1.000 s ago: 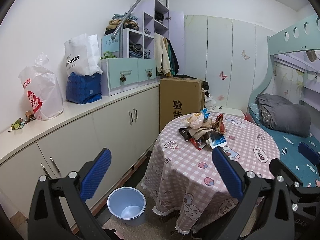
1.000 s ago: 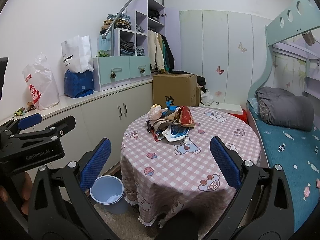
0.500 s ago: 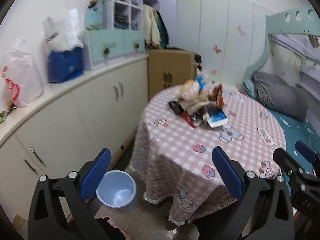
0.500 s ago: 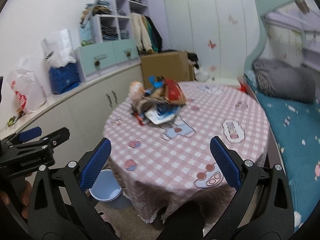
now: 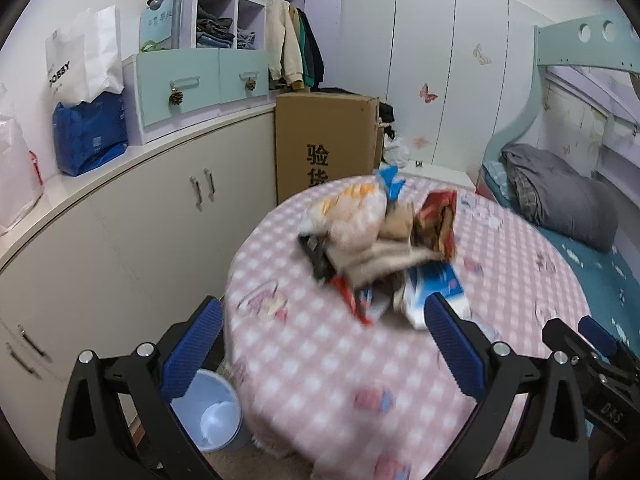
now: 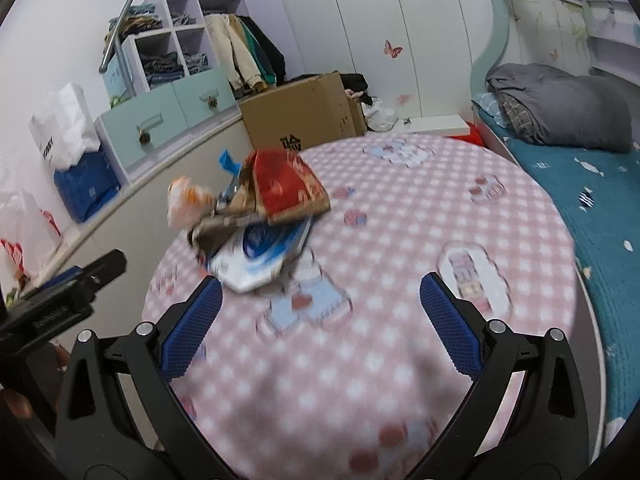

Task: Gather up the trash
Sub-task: 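Reach both tools to the trash pile on the table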

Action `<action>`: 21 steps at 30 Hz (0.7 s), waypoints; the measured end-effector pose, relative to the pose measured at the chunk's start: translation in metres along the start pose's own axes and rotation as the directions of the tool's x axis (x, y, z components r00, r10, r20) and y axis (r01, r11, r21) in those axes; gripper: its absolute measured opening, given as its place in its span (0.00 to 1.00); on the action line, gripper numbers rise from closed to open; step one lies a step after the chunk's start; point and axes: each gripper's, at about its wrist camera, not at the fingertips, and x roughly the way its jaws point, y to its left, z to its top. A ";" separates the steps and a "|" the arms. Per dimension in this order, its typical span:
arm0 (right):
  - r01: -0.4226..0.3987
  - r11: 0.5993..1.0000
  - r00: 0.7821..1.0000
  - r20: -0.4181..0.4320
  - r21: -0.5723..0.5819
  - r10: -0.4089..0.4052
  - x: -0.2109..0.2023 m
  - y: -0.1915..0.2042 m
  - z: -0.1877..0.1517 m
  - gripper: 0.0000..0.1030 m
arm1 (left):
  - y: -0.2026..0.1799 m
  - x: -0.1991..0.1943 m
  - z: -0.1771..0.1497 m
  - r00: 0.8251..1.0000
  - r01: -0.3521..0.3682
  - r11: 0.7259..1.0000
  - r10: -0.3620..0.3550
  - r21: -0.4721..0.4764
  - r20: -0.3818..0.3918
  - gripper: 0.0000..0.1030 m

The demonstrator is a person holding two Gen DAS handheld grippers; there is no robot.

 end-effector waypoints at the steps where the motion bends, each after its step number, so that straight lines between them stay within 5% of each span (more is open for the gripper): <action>1: -0.003 1.000 1.000 0.001 0.000 0.003 0.007 0.001 0.007 0.94 | -0.001 0.005 0.005 1.000 -0.014 1.000 0.014 -0.003 0.005 0.96; 7: -0.053 0.998 0.999 0.000 0.039 0.053 0.048 0.006 0.041 0.94 | -0.011 0.050 0.031 0.996 -0.084 0.996 0.083 0.014 0.036 0.96; 13: -0.131 0.985 0.990 -0.028 0.114 0.135 0.093 0.015 0.067 0.94 | -0.013 0.084 0.045 0.995 -0.080 0.996 0.079 0.032 0.056 0.95; 16: -0.131 0.984 0.990 -0.042 0.119 0.137 0.112 0.022 0.076 0.94 | -0.011 0.093 0.049 0.999 -0.032 0.999 0.031 0.023 0.045 0.79; 21: -0.090 0.990 0.992 -0.074 0.108 0.099 0.137 0.025 0.081 0.94 | -0.011 0.112 0.052 0.997 0.073 0.997 -0.073 -0.005 -0.024 0.36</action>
